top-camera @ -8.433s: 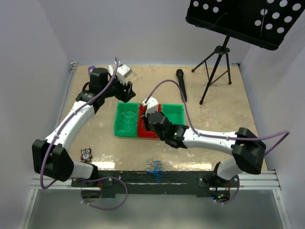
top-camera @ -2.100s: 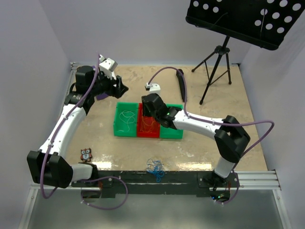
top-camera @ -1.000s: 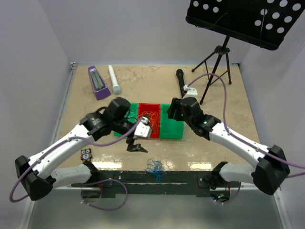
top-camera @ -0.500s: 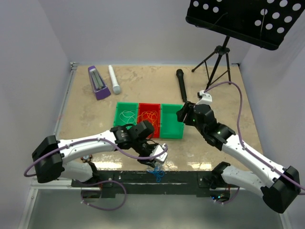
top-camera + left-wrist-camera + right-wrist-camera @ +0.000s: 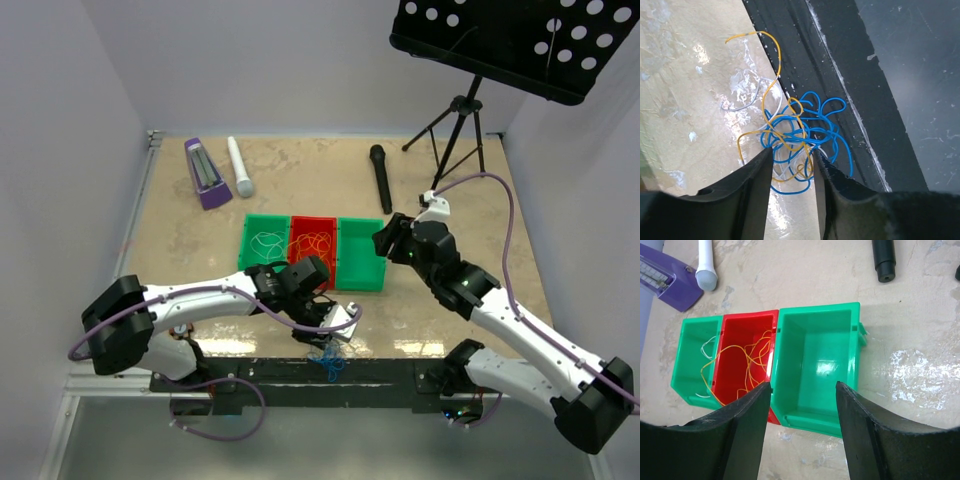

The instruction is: Untangle the cables

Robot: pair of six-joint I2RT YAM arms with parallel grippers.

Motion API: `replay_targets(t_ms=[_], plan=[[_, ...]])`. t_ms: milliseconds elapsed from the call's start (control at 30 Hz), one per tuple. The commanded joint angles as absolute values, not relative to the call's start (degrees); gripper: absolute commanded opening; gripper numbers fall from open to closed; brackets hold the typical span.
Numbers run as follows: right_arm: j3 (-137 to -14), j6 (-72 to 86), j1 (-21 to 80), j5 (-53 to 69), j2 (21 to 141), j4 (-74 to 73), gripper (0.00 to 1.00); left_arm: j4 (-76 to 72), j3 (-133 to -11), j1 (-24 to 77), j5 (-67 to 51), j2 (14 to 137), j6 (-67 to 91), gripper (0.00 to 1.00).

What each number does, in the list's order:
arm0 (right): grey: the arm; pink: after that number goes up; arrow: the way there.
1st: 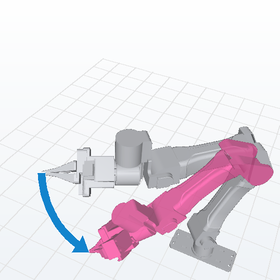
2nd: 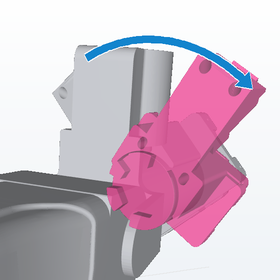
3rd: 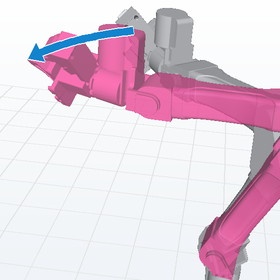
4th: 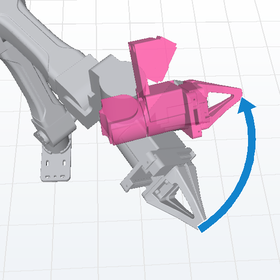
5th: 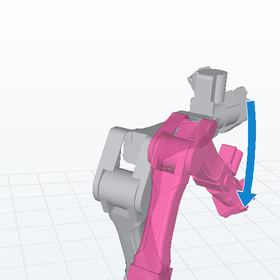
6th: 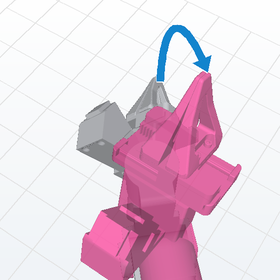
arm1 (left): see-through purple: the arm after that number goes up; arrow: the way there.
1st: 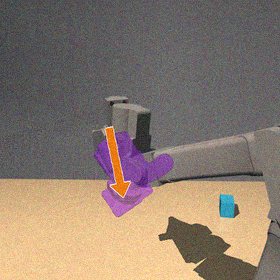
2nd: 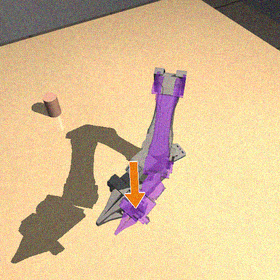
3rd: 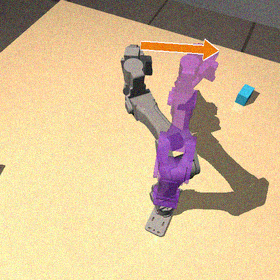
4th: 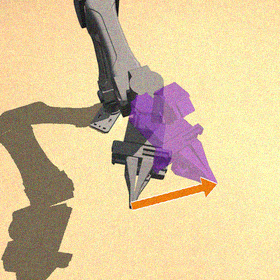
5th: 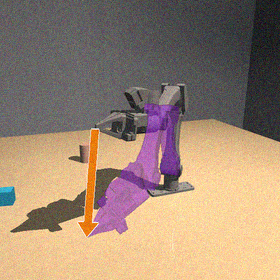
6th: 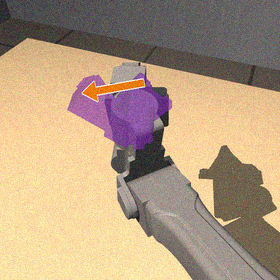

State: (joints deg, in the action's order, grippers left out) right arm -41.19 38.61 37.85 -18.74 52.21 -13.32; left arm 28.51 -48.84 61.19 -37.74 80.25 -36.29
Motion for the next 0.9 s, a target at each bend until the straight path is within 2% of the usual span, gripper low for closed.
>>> replay_targets(t_ms=[0,100,167,400,567,867], plan=[[-41.9,38.8,37.8,-19.1,50.8,-12.9,0.59,27.9,-49.1,61.3,-36.3,81.4,-39.2,0.32],[-42.0,38.4,37.8,-19.3,50.7,-13.3,0.59,30.8,-50.8,61.3,-34.6,81.9,-41.7,0.09],[-41.9,38.1,37.8,-19.2,50.7,-13.2,0.59,32.1,-52.6,61.3,-33.5,81.6,-41.7,0.01],[-42.4,35.6,37.8,-14.1,50.7,-10.5,0.61,34.4,-63.2,61.2,-27.7,79.3,-35.6,0.0],[-45.3,32.4,37.8,-7.0,51.7,-9.1,0.63,38.4,-70.2,61.2,-28.6,77.4,-32.4,0.0],[-43.2,31.4,37.8,-0.2,51.5,-8.4,0.7,41.3,-76.4,61.1,-29.0,70.4,-37.3,0.0]])
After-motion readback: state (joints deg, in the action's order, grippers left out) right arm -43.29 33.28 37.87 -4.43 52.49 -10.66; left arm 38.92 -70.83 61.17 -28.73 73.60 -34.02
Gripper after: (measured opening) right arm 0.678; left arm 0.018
